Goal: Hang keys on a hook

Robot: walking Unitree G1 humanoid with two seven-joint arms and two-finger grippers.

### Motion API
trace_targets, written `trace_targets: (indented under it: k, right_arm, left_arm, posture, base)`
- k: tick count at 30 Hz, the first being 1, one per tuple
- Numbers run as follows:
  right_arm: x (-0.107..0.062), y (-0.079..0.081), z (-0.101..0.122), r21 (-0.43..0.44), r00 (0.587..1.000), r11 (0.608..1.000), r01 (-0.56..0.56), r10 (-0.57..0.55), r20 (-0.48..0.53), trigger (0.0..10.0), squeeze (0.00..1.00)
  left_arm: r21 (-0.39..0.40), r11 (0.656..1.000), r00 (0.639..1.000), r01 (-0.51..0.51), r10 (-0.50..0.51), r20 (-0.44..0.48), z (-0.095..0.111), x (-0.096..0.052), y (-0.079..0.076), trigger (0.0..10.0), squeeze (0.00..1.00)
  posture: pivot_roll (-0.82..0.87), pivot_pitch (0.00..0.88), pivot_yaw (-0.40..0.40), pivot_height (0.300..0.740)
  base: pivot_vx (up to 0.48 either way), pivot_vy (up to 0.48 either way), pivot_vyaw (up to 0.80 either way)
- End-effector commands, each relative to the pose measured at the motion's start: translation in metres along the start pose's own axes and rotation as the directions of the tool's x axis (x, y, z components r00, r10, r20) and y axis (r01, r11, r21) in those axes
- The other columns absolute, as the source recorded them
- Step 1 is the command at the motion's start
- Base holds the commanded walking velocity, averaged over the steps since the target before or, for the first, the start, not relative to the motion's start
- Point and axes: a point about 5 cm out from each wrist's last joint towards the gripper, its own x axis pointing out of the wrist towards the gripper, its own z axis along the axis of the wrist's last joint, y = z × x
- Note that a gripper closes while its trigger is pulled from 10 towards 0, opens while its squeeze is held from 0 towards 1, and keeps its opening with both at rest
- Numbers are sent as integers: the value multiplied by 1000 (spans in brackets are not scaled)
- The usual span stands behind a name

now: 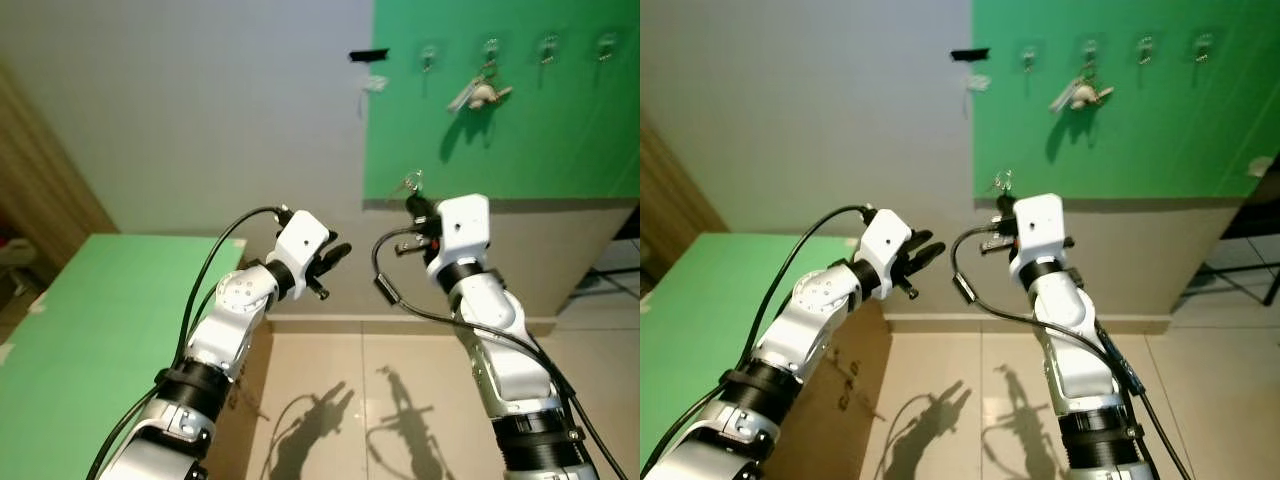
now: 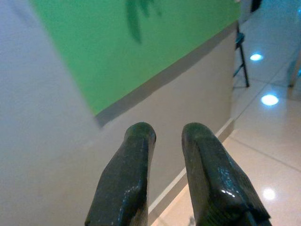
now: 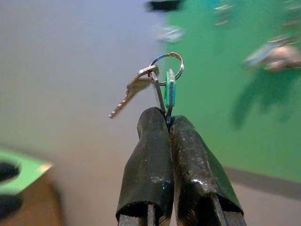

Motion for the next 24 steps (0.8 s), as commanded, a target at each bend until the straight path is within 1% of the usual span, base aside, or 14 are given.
trace_targets:
  k: [1, 12, 21, 24]
  right_arm:
    - [1, -7, 0, -3, 999, 999, 40, -40, 2, 0, 0]
    - [6, -12, 3, -20, 999, 999, 44, -43, 17, 0, 0]
    - [9, -13, 8, -4, 999, 999, 36, -36, 16, 0, 0]
    - [12, -13, 13, -6, 999, 1000, 29, -29, 28, 0, 0]
  left_arm:
    - [26, 999, 1000, 22, -22, 5, 5, 4, -3, 10000, 0]
    - [35, 999, 999, 40, -40, 7, 7, 6, -5, 10000, 0]
    - [51, 998, 999, 48, -48, 2, 6, 7, -7, 10000, 0]
    - [53, 998, 999, 39, -38, -13, 4, 7, -5, 10000, 0]
  posture:
    - [-164, 0, 94, 740]
    - [-165, 0, 93, 740]
    - [-164, 0, 98, 740]
    - [-162, 0, 101, 740]
  base:
    - [480, 0, 0]
    - [480, 0, 0]
    - [480, 0, 0]
    - [0, 0, 0]
